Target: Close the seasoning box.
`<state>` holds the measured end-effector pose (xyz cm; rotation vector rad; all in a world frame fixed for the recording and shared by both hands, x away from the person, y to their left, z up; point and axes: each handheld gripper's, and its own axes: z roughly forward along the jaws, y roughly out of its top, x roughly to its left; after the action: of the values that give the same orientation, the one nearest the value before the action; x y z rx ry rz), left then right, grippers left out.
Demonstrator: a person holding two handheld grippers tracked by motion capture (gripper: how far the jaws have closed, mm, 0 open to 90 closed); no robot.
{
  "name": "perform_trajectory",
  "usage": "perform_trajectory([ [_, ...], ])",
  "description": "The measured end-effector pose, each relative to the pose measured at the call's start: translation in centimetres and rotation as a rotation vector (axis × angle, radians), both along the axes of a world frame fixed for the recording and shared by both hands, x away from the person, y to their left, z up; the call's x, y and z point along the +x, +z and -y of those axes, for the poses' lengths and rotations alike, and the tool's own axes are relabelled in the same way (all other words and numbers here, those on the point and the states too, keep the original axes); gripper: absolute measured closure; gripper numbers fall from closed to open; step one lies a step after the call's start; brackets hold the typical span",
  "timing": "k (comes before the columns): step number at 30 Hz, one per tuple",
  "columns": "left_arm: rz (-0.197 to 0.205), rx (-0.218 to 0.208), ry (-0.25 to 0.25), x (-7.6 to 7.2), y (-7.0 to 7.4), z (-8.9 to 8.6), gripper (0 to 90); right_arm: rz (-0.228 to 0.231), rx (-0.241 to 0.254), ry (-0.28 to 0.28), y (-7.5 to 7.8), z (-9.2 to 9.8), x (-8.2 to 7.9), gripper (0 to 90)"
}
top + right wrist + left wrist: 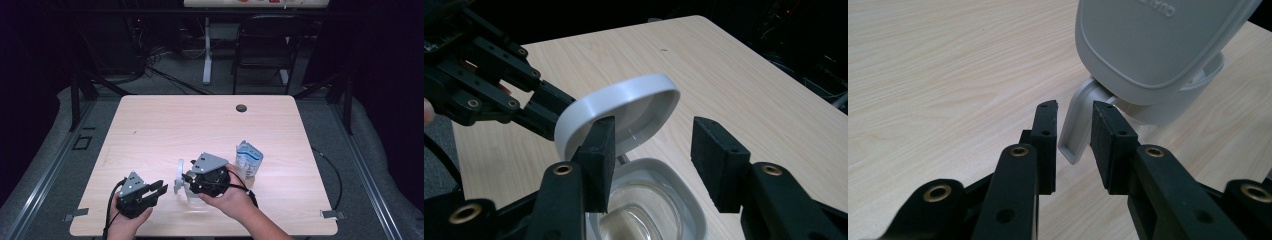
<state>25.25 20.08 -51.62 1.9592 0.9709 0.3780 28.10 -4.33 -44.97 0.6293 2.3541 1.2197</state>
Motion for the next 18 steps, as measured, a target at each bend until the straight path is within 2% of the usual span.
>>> perform_trajectory([
  [4, -0.006, 0.012, -0.004, 0.0, -0.2, 0.0, 71.1, 0.006, 0.007, 0.008, 0.2, -0.6, 0.0, 52.5],
  [5, -0.006, 0.001, -0.002, -0.1, -0.4, 0.1, 70.5, 0.008, 0.007, 0.012, 0.2, -0.7, -0.1, 52.5],
  [7, -0.005, 0.006, -0.001, -0.1, -0.5, 0.1, 69.8, 0.015, 0.000, 0.014, 0.3, -0.7, -0.2, 52.5],
  [9, -0.008, 0.017, -0.002, -0.1, -0.6, 0.0, 68.6, 0.014, 0.001, 0.009, 0.3, -0.5, -0.2, 52.5],
  [18, -0.003, 0.007, 0.005, 0.0, -0.9, 0.0, 64.3, 0.010, 0.004, -0.029, 0.2, 1.1, -0.1, 52.5],
])
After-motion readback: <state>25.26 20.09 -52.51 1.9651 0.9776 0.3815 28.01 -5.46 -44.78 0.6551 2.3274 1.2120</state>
